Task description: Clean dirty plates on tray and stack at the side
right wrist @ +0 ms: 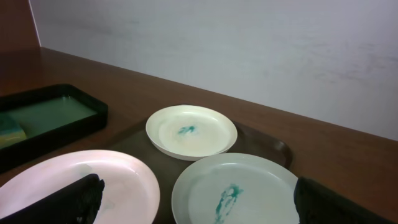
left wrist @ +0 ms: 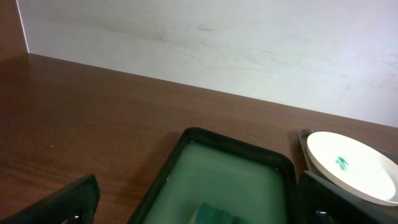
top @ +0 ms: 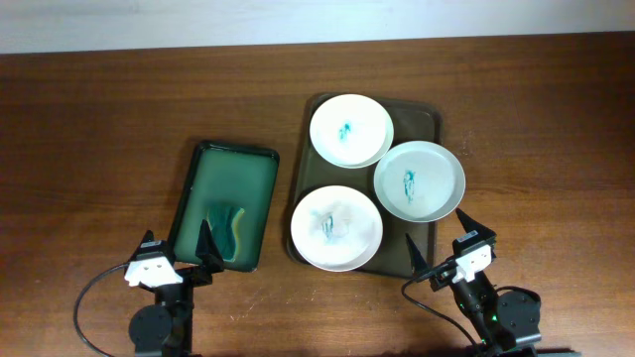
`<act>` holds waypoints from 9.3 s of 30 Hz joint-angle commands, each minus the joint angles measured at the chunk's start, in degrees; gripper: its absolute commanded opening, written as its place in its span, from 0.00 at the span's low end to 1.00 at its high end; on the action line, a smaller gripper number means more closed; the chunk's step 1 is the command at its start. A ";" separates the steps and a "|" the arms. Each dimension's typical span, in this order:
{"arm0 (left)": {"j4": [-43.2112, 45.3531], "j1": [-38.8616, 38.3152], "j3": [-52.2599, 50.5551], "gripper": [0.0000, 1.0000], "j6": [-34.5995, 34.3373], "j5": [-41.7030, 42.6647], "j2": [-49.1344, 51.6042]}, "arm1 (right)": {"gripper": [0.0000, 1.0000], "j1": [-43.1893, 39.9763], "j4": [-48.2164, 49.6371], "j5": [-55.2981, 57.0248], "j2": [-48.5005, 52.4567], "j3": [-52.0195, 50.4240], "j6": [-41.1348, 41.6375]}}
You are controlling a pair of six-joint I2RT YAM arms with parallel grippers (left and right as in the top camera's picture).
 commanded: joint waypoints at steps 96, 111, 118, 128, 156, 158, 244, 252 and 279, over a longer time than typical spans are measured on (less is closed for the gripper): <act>-37.64 -45.11 112.15 0.00 -18.01 23.47 140.39 | 0.04 -15.04 -39.04 0.46 101.85 62.16 14.71; -41.44 -48.04 120.72 0.00 -8.50 42.66 144.47 | 0.04 -15.15 -40.35 0.46 101.85 62.16 16.22; -57.48 -45.40 120.85 0.00 -8.57 -5.49 144.37 | 0.04 -15.15 -40.54 0.44 101.85 62.16 16.22; -92.08 -42.32 164.56 0.00 -2.93 -11.21 143.60 | 0.04 -15.13 -42.49 -2.60 101.85 62.16 16.15; -55.21 -8.28 83.52 0.18 0.72 3.43 112.85 | 0.04 -0.98 -41.05 18.32 68.96 60.30 22.01; -55.89 -8.28 83.52 0.18 0.72 3.41 112.85 | 0.04 5.25 -41.07 18.32 68.15 60.28 21.99; -56.00 -35.39 96.39 0.00 -11.74 -7.72 127.36 | 0.04 7.08 -38.84 9.94 96.78 59.10 23.37; -39.67 -39.98 96.37 0.00 -7.93 44.59 129.92 | 0.04 7.04 -39.52 10.56 96.78 59.10 23.74; -48.87 -37.86 102.18 0.07 -7.91 27.15 129.87 | 0.04 7.04 -29.88 2.19 105.77 57.48 19.74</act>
